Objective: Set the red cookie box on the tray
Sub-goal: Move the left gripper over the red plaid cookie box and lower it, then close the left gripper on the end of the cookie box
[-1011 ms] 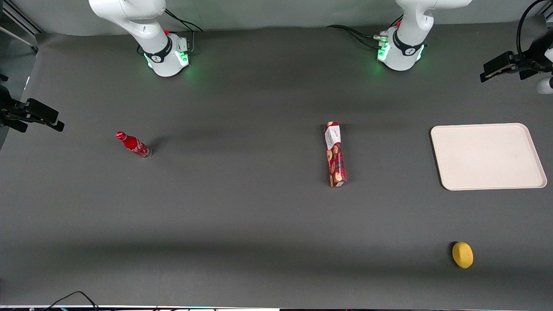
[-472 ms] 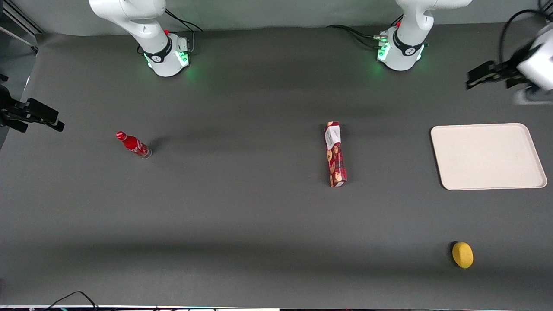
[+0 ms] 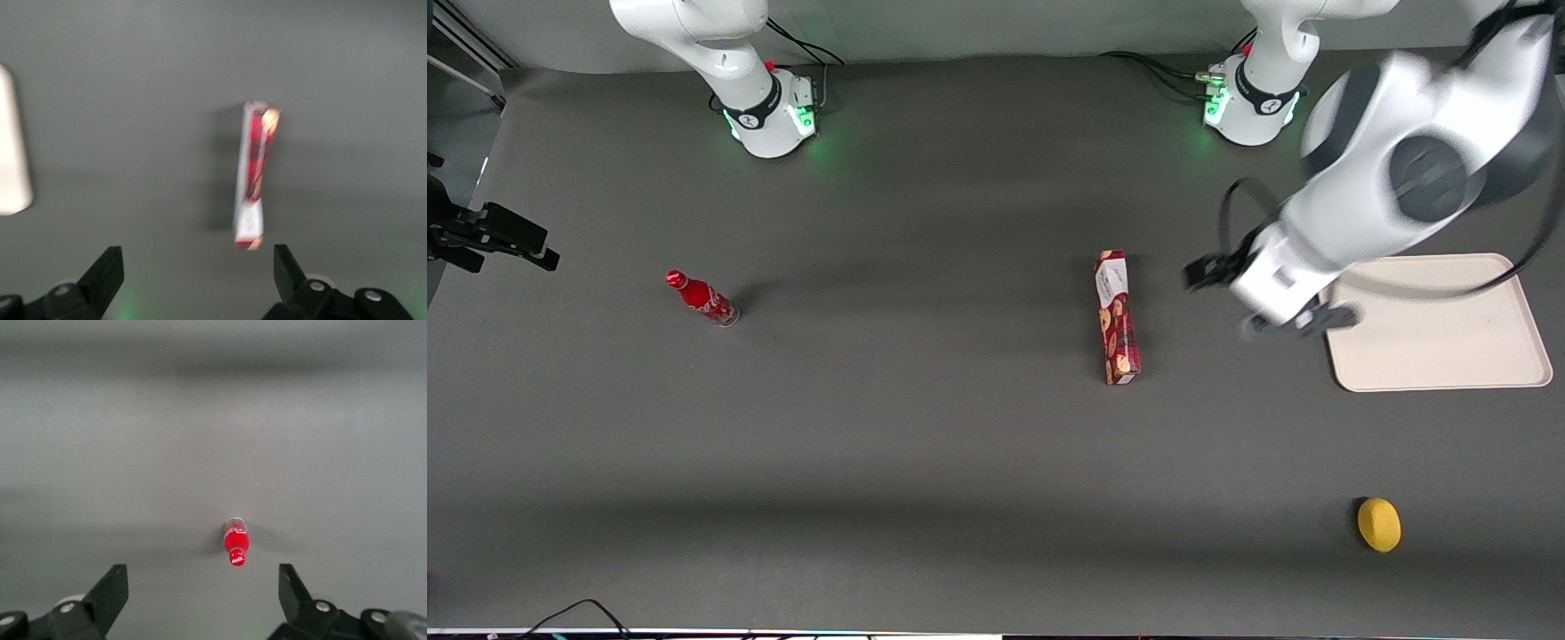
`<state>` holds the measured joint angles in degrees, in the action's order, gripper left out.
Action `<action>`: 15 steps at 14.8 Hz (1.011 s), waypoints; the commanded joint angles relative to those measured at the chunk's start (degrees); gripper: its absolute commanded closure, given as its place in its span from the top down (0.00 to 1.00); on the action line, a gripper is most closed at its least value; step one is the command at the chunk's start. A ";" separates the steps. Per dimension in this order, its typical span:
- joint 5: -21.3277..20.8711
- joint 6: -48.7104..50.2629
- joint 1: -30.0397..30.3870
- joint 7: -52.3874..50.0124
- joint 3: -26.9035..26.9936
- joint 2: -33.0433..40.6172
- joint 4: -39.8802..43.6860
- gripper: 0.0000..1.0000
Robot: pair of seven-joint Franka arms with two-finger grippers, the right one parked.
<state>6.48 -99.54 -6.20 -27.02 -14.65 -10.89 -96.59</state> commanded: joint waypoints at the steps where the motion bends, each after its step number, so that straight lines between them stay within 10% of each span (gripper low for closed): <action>1: 0.11 -12.65 -0.56 -6.98 -3.45 -10.61 0.26 1.00; 10: -11.83 -30.09 -5.05 -11.74 -4.07 -26.37 -2.54 1.00; 11: -13.06 -30.97 -5.22 -11.83 -4.25 -26.46 -3.94 0.91; 13: -13.07 -30.11 -5.05 -12.01 -4.34 -26.02 -5.54 0.16; 15: -12.55 -30.09 -4.88 -12.18 -4.69 -26.02 -5.89 0.00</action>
<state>-5.26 -129.53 -10.94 -37.41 -19.11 -38.34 -100.80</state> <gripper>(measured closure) 0.339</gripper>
